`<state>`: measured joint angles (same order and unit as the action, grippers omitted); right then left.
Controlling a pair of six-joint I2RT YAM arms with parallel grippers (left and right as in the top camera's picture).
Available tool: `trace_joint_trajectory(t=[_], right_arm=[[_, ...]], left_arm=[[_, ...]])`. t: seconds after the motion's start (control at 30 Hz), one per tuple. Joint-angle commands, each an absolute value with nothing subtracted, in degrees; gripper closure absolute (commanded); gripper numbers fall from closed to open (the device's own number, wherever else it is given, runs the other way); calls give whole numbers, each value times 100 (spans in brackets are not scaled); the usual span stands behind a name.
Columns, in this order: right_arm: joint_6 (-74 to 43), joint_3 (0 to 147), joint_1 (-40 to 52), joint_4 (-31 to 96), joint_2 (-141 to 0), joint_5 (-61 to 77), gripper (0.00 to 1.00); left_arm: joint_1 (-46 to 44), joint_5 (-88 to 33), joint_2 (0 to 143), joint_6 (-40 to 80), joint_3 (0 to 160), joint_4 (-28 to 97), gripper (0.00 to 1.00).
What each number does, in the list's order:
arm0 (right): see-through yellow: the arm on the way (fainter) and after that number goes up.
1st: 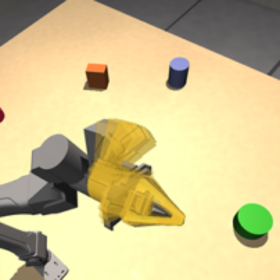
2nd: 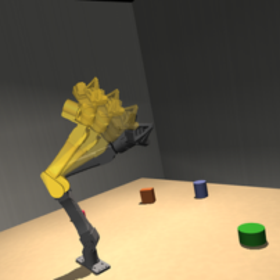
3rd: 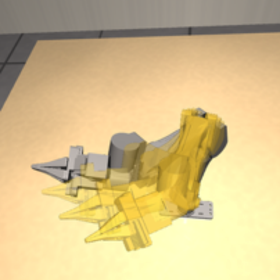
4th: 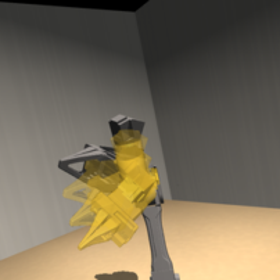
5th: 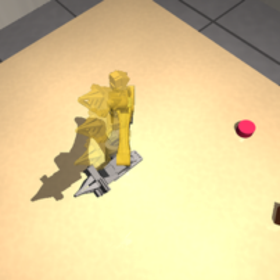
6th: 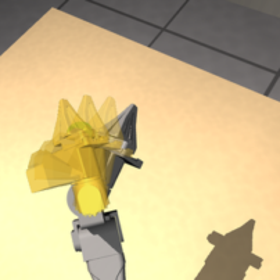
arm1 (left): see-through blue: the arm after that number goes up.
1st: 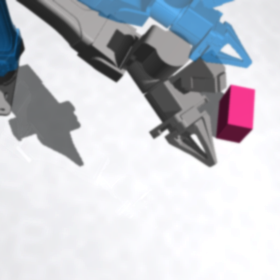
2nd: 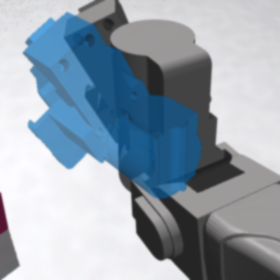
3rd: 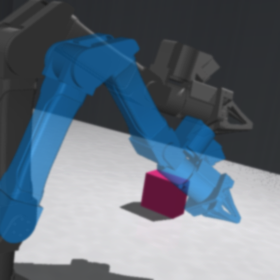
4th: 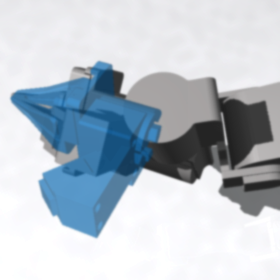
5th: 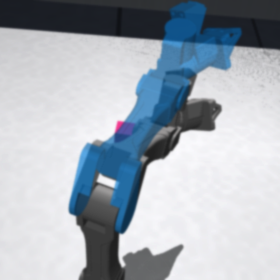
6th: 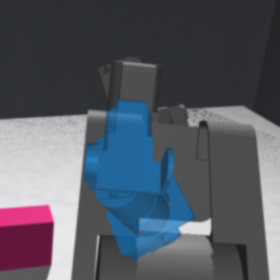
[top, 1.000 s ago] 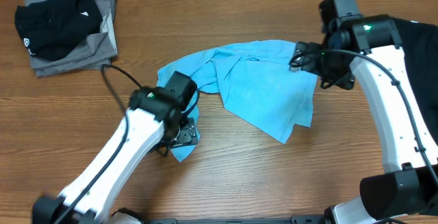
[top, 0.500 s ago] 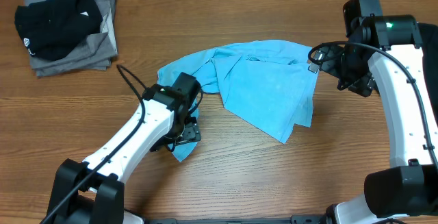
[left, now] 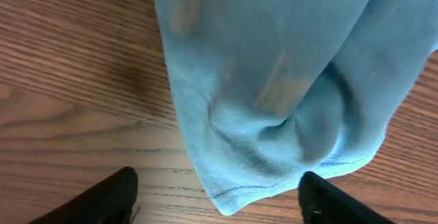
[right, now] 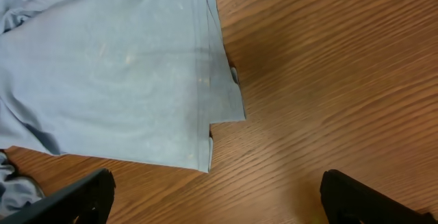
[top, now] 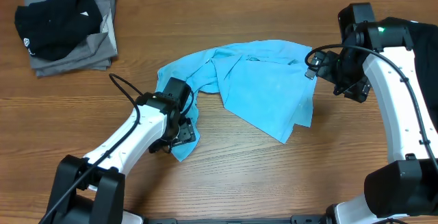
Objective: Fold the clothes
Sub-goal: 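Reach the left gripper to the T-shirt's left edge and grasp it, then move the right gripper down to grasp the T-shirt hem corner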
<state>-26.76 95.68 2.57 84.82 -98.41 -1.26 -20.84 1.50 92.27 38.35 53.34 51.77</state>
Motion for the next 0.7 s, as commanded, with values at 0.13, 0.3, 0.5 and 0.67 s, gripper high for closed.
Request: trace_joint_trajectory(t=[0.13, 0.3, 0.5, 0.67], right_arm=[[-2705, 9395, 250, 8429, -9806, -80, 0], [-2707, 9395, 250, 8429, -9806, -80, 0], [-2709, 9391, 250, 8433, -9806, -78, 0], [-2709, 9295, 250, 8427, -9806, -73, 0]], left_arm=[[-2064, -10, 9668, 3636, 5221, 5118, 27], [-2064, -10, 9896, 3638, 5221, 5116, 29], [-2064, -8, 10003, 3640, 5146, 5157, 33], [-2064, -1, 10003, 3638, 4995, 5000, 34]])
